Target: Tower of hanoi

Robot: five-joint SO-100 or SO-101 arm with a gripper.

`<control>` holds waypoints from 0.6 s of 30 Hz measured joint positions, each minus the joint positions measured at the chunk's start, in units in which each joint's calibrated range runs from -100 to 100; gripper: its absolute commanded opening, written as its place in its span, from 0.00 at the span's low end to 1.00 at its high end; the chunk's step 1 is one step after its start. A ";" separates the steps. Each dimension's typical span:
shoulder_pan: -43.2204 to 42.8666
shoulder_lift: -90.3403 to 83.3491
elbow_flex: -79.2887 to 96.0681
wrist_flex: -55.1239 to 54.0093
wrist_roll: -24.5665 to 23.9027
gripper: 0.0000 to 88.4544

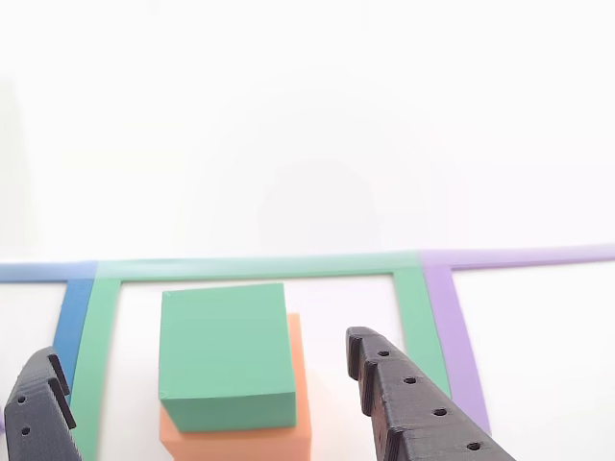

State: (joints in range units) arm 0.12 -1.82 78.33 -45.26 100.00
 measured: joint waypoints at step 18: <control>-1.47 4.05 -1.13 -3.05 0.00 0.27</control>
State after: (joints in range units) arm -1.35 2.24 77.20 -48.31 100.00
